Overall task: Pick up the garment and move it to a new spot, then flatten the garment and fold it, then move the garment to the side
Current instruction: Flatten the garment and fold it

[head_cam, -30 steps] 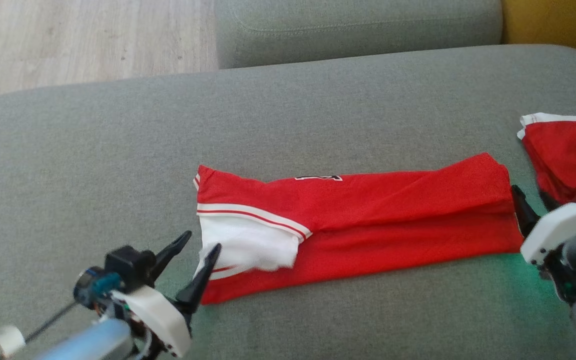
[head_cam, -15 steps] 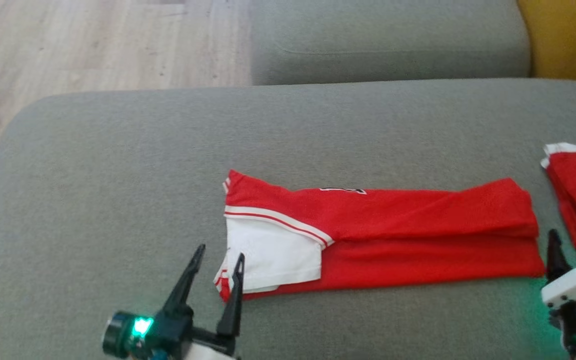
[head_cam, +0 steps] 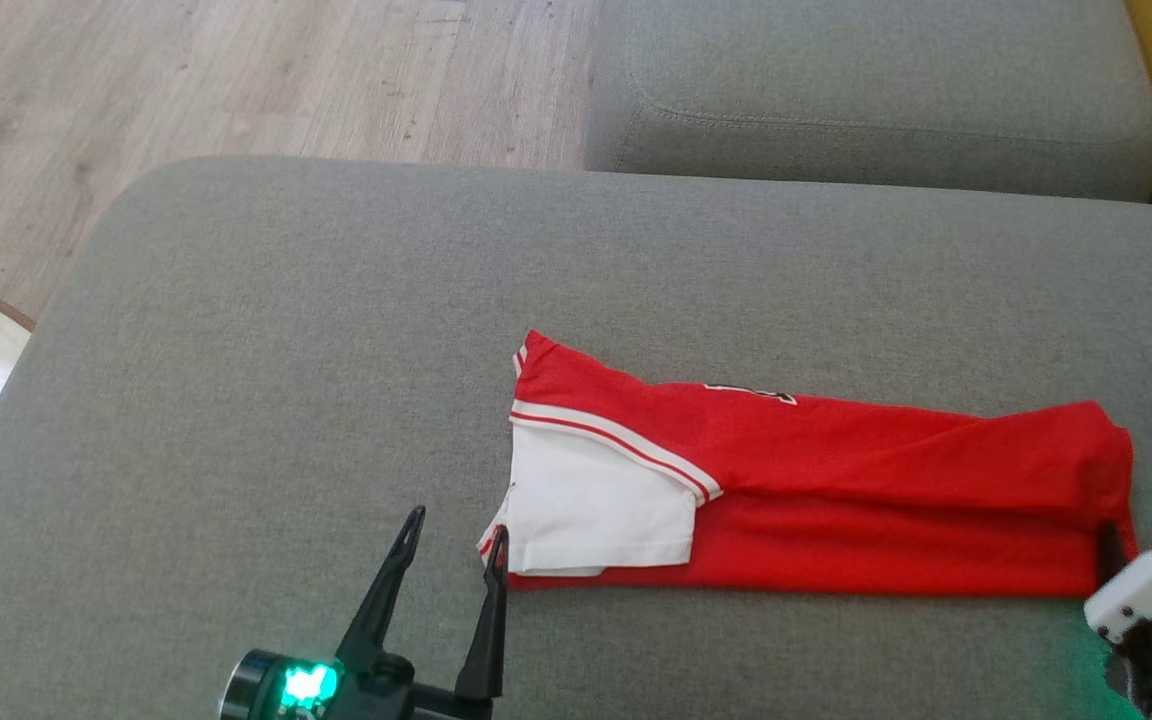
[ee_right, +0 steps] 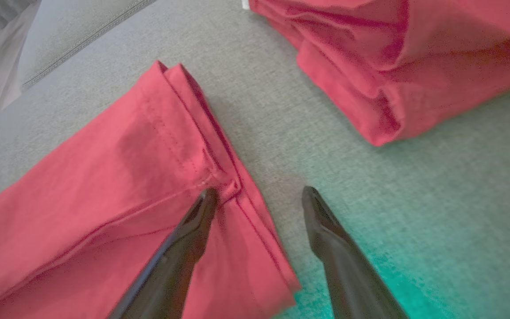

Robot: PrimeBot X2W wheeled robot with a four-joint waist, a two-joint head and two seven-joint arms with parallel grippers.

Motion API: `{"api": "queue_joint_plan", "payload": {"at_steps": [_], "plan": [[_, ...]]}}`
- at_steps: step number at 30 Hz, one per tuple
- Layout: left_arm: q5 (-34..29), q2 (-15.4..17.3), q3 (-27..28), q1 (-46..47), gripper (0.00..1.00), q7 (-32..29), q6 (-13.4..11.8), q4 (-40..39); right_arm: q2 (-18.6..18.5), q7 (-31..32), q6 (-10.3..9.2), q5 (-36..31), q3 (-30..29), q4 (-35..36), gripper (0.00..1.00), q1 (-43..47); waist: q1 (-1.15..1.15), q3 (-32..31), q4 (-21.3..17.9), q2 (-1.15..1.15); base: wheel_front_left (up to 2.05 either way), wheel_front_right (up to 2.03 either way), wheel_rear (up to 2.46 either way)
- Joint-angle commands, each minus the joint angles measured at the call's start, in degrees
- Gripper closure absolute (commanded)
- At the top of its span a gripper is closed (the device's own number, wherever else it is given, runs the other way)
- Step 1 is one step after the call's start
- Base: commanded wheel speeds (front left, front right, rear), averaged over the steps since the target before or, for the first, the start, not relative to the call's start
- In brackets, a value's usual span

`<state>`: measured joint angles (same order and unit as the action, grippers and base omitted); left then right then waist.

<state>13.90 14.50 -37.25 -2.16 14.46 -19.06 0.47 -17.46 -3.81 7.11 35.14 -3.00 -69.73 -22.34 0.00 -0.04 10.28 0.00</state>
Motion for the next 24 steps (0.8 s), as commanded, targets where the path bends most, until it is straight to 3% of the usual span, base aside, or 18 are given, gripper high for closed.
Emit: {"api": "queue_joint_plan", "payload": {"at_steps": [1,2,4,5,11,18,24], "plan": [[-1.0,-0.8,2.9,1.2,0.00,0.5,0.6,-2.0,0.5,2.1,0.37,-0.2,1.2,-0.1,0.19,-2.2,0.00,0.0,0.1,0.00,0.00,0.00,0.00],[-1.4,-1.1,3.3,0.9,0.00,0.5,0.9,-2.0,0.9,3.4,0.37,0.0,1.3,-0.4,0.49,-2.4,0.00,-0.1,0.1,0.00,0.00,0.00,0.00],[-1.9,-1.8,4.3,0.4,0.00,0.5,1.6,-2.0,1.4,5.1,0.37,0.5,1.5,-0.2,0.89,-2.7,0.00,-0.1,0.0,0.00,0.00,0.00,0.00],[-2.2,-2.1,4.8,0.2,0.00,0.5,1.9,-1.9,1.4,5.6,0.37,0.6,1.6,0.0,1.00,-2.7,0.00,-0.1,-0.2,0.00,0.00,0.00,0.00],[-3.8,-3.5,7.3,-0.8,0.00,0.5,4.0,-1.5,0.3,3.8,0.37,1.1,2.1,2.9,1.00,-1.6,0.00,-0.2,-1.1,0.00,0.00,0.00,0.00],[-5.4,-5.5,9.9,-2.2,0.00,0.5,6.5,-1.2,-5.4,2.7,0.37,3.6,2.2,8.8,1.00,2.3,0.00,-0.3,-2.9,0.00,0.00,0.00,0.00],[-6.4,-6.5,11.2,-2.8,0.00,0.5,7.8,-1.0,-5.9,4.2,0.37,9.0,3.4,20.4,1.00,4.9,0.00,-0.4,-3.5,0.00,0.00,0.00,0.00]]}}
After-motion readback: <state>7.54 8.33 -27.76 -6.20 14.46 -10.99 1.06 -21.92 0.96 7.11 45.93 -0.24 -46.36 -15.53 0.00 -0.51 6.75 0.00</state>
